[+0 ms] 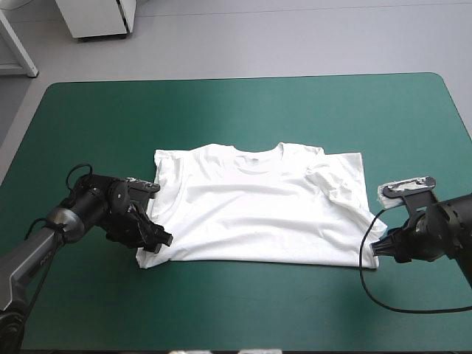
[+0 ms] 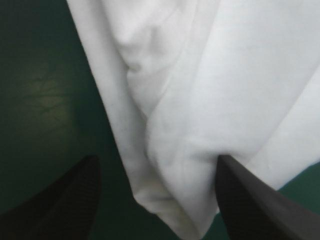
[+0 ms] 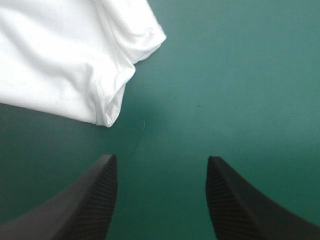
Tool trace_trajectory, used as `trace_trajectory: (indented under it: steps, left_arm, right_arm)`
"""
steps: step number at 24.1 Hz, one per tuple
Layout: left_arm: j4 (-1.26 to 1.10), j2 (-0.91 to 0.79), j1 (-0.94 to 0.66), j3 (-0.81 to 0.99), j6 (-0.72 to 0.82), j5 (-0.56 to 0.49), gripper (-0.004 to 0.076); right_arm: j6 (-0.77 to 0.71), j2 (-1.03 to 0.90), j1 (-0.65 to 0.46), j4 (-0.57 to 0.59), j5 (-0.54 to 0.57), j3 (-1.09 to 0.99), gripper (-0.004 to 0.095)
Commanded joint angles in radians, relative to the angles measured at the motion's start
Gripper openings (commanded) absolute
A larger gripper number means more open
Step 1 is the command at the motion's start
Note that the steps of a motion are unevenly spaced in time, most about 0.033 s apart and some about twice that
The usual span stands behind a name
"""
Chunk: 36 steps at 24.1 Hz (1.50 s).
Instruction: Fold the cloth
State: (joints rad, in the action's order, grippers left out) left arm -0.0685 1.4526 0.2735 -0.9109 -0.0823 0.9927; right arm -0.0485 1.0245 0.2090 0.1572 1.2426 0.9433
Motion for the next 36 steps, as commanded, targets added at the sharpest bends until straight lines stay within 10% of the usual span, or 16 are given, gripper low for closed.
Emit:
trace_trajectory:
  steps: [1,10,16,36]
  left_arm:
    - [-0.015,-0.006,0.006,0.002,0.007,-0.014,0.0483]
    - [-0.155,0.027,0.006,0.041,-0.054,-0.052,0.0452]
    - [-0.202,0.070,0.006,0.054,-0.105,-0.063,-0.0006]
    - [-0.197,0.070,0.006,0.054,-0.139,-0.031,-0.0009]
  right_arm:
    - [0.006,-0.014,-0.005,0.025,0.007,0.027,0.0509]
    - [0.004,-0.014,-0.005,-0.007,0.007,0.025,0.0509]
    - [-0.002,-0.002,-0.005,-0.005,0.007,-0.009,0.0510]
    - [0.049,0.426,-0.005,-0.179,-0.313,-0.111,0.0509]
